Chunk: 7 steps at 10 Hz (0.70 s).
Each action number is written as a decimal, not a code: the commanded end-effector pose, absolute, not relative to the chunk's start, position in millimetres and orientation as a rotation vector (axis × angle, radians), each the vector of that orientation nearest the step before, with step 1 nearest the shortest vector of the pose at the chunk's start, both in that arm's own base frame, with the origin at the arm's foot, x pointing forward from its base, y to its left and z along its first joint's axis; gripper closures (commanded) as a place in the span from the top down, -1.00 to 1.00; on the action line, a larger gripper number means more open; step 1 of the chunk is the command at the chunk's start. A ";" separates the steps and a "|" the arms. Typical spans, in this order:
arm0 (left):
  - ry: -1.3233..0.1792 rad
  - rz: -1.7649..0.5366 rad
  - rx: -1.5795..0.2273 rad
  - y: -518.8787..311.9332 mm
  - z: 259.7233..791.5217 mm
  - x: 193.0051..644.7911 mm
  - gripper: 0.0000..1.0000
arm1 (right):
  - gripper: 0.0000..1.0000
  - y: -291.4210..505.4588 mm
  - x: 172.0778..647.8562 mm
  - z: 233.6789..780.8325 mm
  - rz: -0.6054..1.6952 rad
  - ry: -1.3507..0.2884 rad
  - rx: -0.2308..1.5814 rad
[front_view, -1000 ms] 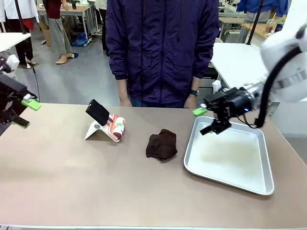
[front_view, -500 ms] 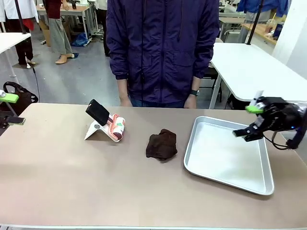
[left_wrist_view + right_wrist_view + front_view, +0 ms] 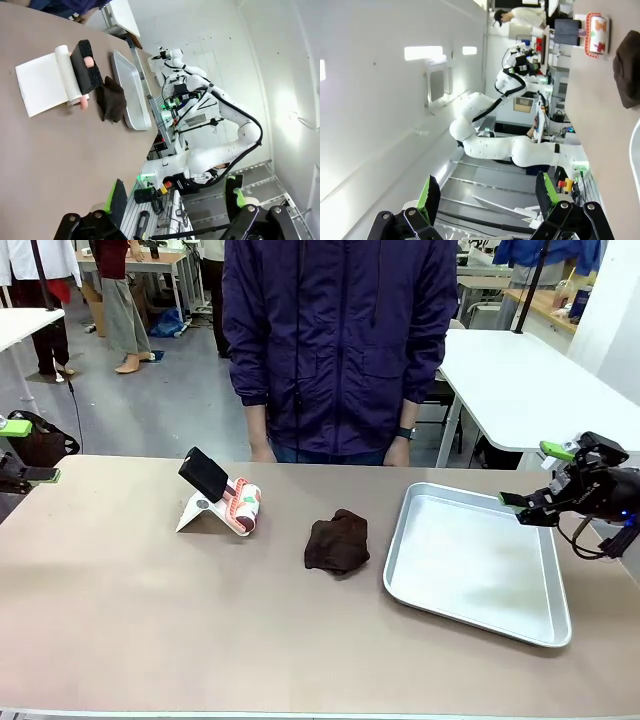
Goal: Clean the surface of the table.
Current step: Return the Lint Roller and towel to their original positions.
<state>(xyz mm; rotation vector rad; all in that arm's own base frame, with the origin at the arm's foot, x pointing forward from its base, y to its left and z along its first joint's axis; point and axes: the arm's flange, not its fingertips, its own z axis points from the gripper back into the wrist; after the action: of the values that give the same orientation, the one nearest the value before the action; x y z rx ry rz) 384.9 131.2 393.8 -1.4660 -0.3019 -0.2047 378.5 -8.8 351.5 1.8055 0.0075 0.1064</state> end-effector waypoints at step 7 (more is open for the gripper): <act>-0.295 -0.187 -1.443 125.1 398.6 373.5 1.00 | 1.00 -9.1 379.5 357.3 0.135 0.029 1.775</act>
<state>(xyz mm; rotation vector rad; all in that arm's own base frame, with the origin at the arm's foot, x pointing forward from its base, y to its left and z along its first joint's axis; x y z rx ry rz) 378.4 126.7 396.1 -1.4538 -0.3062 -0.1997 378.9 -9.0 353.1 1.7895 0.0211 0.1247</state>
